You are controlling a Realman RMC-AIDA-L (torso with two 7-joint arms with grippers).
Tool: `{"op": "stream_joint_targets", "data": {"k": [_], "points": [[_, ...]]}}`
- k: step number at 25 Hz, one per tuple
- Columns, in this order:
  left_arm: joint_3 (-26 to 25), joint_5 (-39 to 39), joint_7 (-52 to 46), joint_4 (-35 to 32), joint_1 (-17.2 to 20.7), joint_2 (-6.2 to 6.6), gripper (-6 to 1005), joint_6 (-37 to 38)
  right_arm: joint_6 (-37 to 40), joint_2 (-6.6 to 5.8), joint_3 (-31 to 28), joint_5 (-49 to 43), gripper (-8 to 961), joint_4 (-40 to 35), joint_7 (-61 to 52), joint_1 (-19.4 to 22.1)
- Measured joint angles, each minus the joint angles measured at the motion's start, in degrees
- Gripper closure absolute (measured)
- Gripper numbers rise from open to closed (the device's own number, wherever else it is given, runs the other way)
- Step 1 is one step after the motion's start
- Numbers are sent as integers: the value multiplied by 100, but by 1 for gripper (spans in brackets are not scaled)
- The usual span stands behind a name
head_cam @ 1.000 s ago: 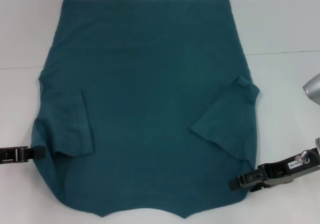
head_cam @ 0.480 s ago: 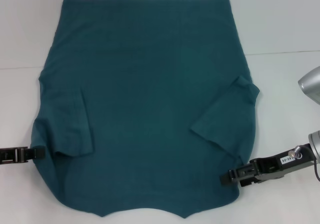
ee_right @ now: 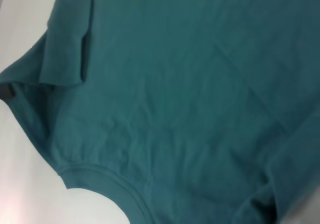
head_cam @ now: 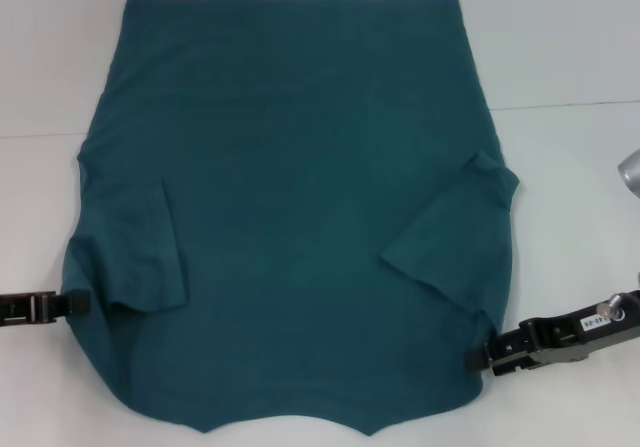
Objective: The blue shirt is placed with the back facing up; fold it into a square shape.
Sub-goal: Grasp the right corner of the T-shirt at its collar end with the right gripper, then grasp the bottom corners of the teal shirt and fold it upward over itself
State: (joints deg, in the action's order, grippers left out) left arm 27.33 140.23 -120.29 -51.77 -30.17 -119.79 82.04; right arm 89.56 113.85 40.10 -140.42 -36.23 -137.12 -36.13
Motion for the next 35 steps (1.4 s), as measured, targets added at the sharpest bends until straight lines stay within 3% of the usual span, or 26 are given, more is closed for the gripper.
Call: {"op": "stream_joint_targets", "data": {"k": [5, 12, 16, 22, 35], "points": [[0, -54, 21, 0, 1, 0, 972, -4, 0, -8, -9, 8, 384, 3, -81, 65], [0, -58, 23, 27, 2, 1, 972, -5, -37, 5, -15, 7, 621, 3, -110, 127], [0, -58, 24, 64, 2, 14, 973, -4, -72, -7, -119, -2, 868, 3, -115, 161], [0, -58, 32, 69, 3, 8, 973, -4, -117, -27, -154, -7, 954, 2, -114, 220], [0, -58, 41, 71, 2, 20, 973, -3, -78, -38, -319, 24, 953, -84, -9, 426]]}}
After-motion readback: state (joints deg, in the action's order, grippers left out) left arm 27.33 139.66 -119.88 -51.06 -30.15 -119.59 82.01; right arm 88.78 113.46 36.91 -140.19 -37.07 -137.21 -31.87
